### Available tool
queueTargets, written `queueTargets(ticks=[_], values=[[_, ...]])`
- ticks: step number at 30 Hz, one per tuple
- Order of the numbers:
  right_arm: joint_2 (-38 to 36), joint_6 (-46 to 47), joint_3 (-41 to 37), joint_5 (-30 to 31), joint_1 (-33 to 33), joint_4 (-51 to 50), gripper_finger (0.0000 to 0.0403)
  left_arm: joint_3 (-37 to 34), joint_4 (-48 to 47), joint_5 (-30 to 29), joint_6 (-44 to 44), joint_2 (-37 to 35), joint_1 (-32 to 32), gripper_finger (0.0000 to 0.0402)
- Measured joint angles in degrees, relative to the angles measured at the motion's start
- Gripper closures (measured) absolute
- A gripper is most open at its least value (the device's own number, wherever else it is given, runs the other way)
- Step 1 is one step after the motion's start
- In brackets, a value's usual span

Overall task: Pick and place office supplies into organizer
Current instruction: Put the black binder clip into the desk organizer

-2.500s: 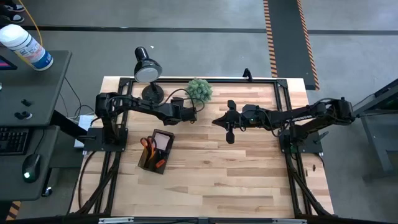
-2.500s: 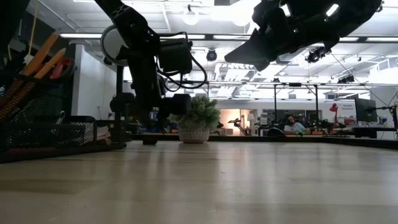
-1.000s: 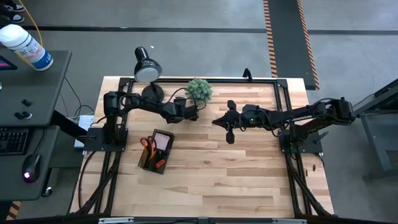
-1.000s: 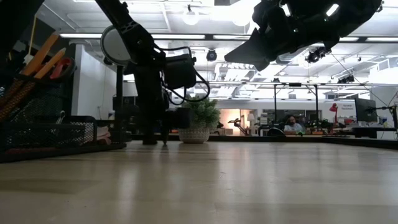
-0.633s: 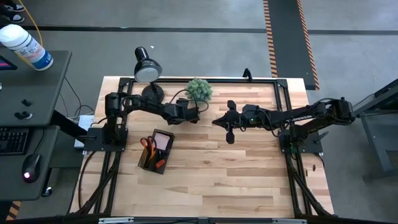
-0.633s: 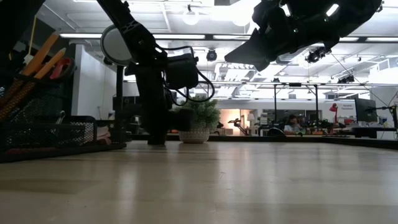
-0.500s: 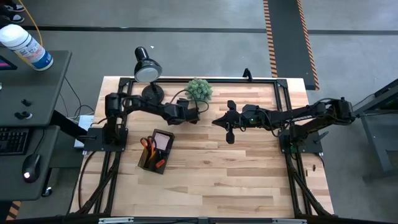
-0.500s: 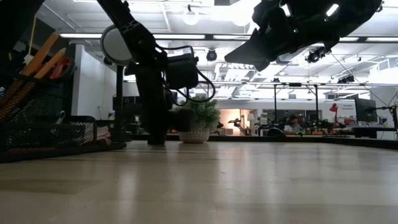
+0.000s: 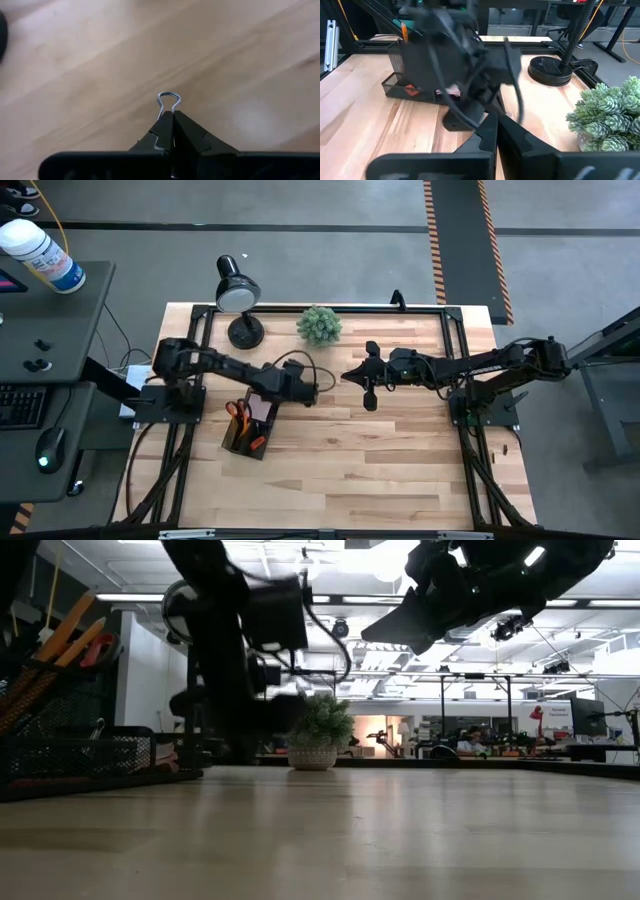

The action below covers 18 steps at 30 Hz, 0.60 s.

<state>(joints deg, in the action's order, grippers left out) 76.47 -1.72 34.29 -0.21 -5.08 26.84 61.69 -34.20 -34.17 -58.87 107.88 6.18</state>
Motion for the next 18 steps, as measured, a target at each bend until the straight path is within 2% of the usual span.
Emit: queueTargets(ticks=[7, 18], values=[[0.0, 0.1, 0.0, 0.1, 0.0, 0.0, 0.04, 0.1, -0.7, -5.3, -3.1, -4.5, -5.2, 0.0401], [0.0, 0.7, 0.0, 0.1, 0.0, -0.5, 0.0402, 0.2, -0.2, -4.7, -5.1, -10.7, -13.4, 0.0402]])
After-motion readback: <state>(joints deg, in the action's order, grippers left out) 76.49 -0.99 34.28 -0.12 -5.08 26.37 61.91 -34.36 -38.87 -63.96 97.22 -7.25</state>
